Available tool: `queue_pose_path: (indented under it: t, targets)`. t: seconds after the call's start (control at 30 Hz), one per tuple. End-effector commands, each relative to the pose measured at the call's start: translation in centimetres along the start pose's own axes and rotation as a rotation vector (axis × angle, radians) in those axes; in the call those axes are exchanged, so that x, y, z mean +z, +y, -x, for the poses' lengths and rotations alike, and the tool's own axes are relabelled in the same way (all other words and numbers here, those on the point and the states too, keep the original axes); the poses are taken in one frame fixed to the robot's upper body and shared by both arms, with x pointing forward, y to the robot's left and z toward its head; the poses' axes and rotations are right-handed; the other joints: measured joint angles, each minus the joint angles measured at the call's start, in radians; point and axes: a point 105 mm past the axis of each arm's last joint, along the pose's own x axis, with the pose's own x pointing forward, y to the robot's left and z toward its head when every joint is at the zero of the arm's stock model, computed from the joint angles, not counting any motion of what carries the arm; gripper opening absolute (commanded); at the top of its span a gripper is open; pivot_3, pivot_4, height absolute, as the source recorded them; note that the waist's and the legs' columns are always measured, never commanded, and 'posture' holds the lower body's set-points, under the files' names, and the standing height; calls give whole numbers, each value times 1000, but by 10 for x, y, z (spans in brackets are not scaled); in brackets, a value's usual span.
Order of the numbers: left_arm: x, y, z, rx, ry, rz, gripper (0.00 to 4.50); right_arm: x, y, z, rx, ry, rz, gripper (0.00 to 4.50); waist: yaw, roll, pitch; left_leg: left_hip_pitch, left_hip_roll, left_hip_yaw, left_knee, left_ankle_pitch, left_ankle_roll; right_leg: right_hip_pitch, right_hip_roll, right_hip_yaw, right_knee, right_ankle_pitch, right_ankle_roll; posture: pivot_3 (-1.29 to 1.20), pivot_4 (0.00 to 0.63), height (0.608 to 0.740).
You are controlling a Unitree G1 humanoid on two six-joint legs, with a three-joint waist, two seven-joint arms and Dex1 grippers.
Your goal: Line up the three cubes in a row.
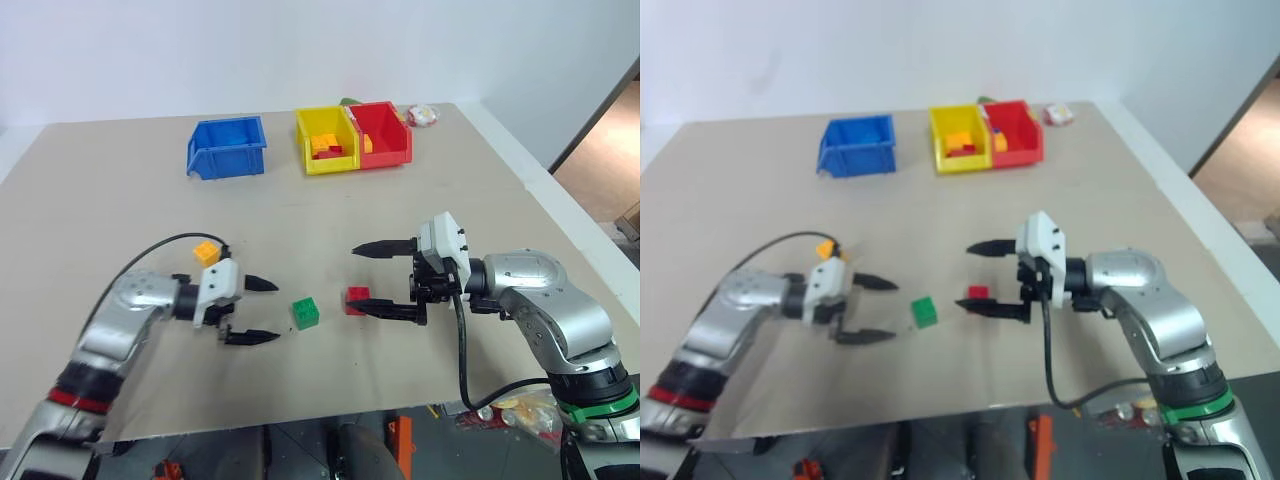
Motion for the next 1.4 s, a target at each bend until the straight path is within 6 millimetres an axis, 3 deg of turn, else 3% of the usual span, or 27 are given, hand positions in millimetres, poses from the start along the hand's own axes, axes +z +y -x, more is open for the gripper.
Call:
queue_pose_path:
  t: [0.03, 0.2, 0.33, 0.4, 0.7, 0.97, 1.27, 1.3, 1.4]
  targets:
    - [19, -1, 15, 153, -56, 18, 4475, 10, -4, 0, 11, -30, 48, 4500, 0, 0, 0, 0, 0, 0, 0, 0, 0, 0, -1, 0, 0, 0, 0, 0, 150, 740]
    - [16, -4, 45, 471, -78, 103, 4475, 8, -7, 0, 18, -36, 51, 4500, -1, -1, 0, 1, 1, 2, 1, 0, 0, 1, -3, 1, 0, 1, 0, 0, 150, 740]
    - [2, 15, 80, 858, -87, 166, 4475, 7, -13, 2, 5, -42, 58, 4500, 0, -1, 0, 1, 2, 2, 1, 0, 0, 1, -3, 1, 0, 1, 0, 0, 150, 740]
    - [0, 21, 82, 916, -93, 170, 4475, 6, -15, 2, 4, -42, 60, 4500, 2, -2, 0, 1, 2, 2, 1, 0, 0, 1, -2, 0, 0, 1, -2, 0, 150, 740]
    - [-6, 59, 69, 974, -166, 263, 4475, 5, -21, 0, -2, -29, 79, 4500, 1, -3, -1, 1, 1, 6, 1, 2, 1, 1, 1, 1, 0, 4, -1, 0, 150, 740]
    - [-19, 79, 62, 898, -166, 332, 4475, 5, -22, 3, -24, -10, 94, 4500, 0, -3, -1, 1, 2, 11, 0, 1, 1, 0, 1, 2, 0, 3, 0, 0, 150, 740]
    - [-39, 88, 43, 800, -93, 350, 4475, 5, -19, 6, -39, -5, 89, 4500, 0, -4, -1, 1, 1, 11, 0, 1, 1, 0, 1, 3, 0, 4, 1, 0, 150, 740]
    - [-39, 88, 42, 798, -91, 350, 3955, 5, -19, 6, -40, -5, 89, 4500, 0, -4, -1, 1, 1, 11, 0, 1, 1, 0, 1, 2, 0, 4, 1, 0, 150, 740]
    - [-39, 91, 44, 818, -91, 338, 3016, 6, -19, 7, -44, -3, 86, 4500, 0, -4, -1, 0, 2, 11, 0, 1, 1, 0, 1, 2, 0, 4, 1, 0, 150, 740]
